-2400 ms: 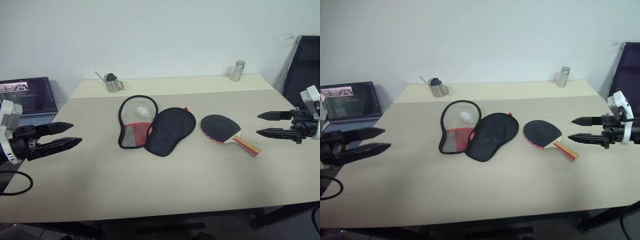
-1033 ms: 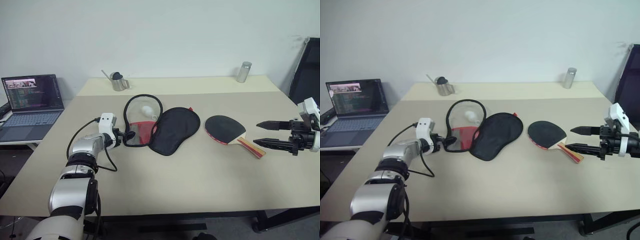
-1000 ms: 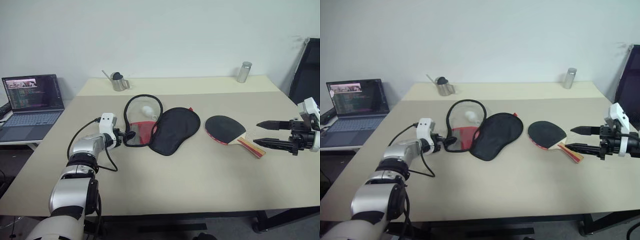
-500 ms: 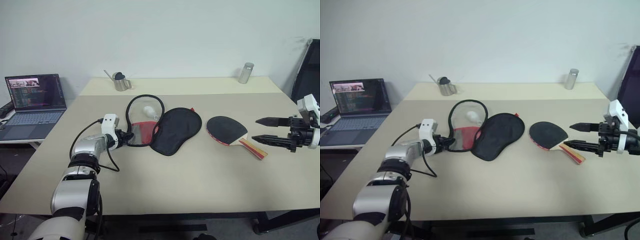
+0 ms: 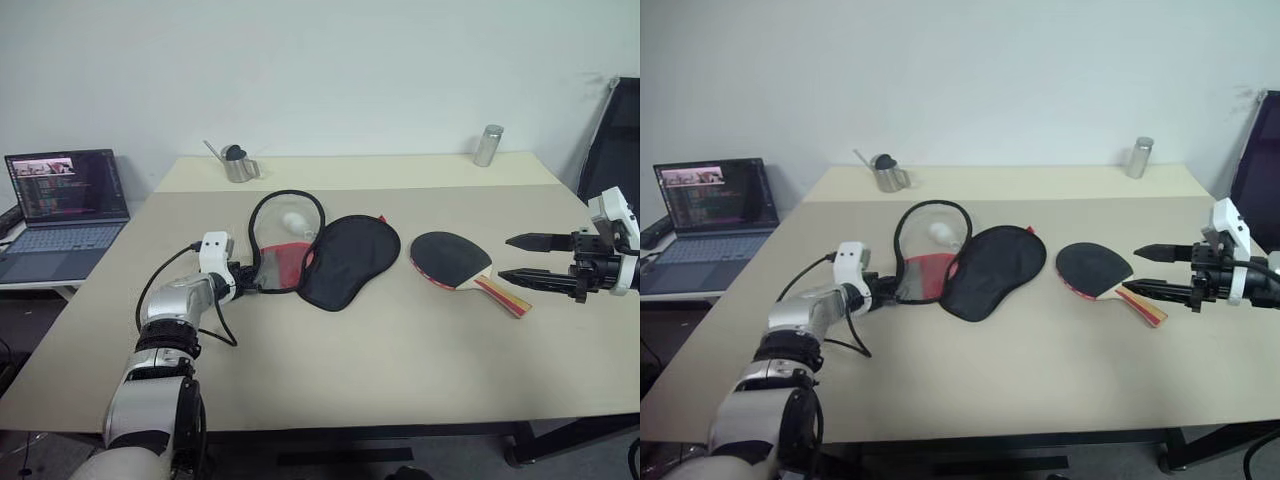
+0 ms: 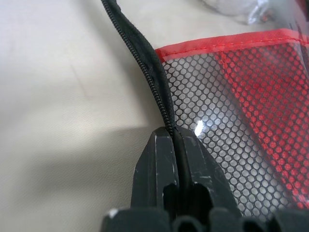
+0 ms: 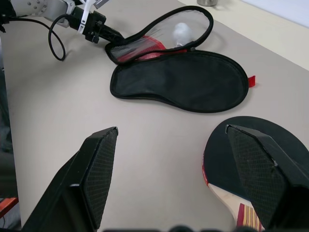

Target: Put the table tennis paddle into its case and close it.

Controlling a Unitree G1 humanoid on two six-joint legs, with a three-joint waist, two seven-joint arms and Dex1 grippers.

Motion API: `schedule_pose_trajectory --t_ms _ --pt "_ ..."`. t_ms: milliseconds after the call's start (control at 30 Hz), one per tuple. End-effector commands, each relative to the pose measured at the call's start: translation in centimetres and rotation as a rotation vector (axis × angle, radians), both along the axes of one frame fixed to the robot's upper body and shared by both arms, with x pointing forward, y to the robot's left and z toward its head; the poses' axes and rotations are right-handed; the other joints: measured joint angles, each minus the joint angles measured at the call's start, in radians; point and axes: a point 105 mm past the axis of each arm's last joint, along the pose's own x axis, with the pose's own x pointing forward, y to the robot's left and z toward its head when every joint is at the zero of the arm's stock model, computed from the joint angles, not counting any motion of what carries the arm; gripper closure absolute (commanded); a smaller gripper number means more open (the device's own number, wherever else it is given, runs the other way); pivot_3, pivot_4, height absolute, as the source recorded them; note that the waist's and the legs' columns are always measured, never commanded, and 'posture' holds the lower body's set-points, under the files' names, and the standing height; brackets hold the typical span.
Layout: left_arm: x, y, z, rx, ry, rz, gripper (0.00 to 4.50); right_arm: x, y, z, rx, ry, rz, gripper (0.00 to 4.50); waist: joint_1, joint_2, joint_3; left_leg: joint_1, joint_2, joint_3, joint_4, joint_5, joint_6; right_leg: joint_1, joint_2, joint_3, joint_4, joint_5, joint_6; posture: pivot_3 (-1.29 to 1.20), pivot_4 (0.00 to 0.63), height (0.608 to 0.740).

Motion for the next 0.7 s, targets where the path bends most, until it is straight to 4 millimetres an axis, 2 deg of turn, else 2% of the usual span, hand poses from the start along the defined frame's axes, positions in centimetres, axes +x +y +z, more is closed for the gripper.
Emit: schedule_pose_trajectory --t_ms 33,400,700 --pt "0.1 0.7 2.0 0.009 -0.078 0.086 4.48 -0.3 0.3 1.5 -0.009 -0.062 0.023 0.57 0.0 0.0 0.0 0.0 0.0 0.0 0.0 0.0 0.0 0.0 0.0 0.0 0.0 0.0 0.0 0.0 0.15 0.74" --pt "0.0 -0.2 4.5 0.038 -0.201 0.244 4.48 -0.2 0.2 1.6 -0.02 -0.066 0.024 0.57 0.004 -0.002 0.001 -0.001 0.0 -0.001 0.0 0.0 0.0 0.0 0.0 0.0 -0.002 0.0 0.0 0.0 0.15 0.74" --pt "0.5 -2.4 5.2 0.01 -0.235 0.29 4.48 -0.2 0.3 1.6 -0.028 -0.063 0.029 0.57 0.004 -0.002 0.001 -0.001 0.0 -0.001 0.0 0.0 0.0 0.0 0.0 0.0 -0.002 0.0 0.0 0.0 0.15 0.74"
